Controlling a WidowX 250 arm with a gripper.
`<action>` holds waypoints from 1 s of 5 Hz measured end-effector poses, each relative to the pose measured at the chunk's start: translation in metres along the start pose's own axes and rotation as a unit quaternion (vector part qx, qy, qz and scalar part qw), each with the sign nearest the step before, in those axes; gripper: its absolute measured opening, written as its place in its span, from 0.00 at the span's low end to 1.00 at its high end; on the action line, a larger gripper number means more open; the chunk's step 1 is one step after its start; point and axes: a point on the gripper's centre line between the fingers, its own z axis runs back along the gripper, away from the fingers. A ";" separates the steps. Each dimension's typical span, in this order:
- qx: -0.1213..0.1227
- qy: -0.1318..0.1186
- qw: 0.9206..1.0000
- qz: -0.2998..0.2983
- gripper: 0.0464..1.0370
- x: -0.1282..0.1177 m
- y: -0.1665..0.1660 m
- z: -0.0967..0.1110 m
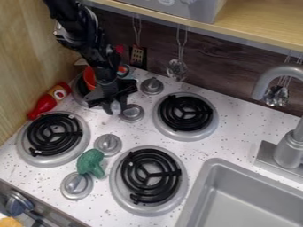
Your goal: Moved the utensils to the left lower gas burner
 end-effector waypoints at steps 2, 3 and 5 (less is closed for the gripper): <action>0.045 -0.053 0.991 0.111 0.32 -0.032 -0.009 0.009; 0.066 -0.064 0.984 0.154 0.32 -0.042 -0.016 0.021; 0.102 -0.072 0.962 0.241 0.32 -0.044 -0.020 0.037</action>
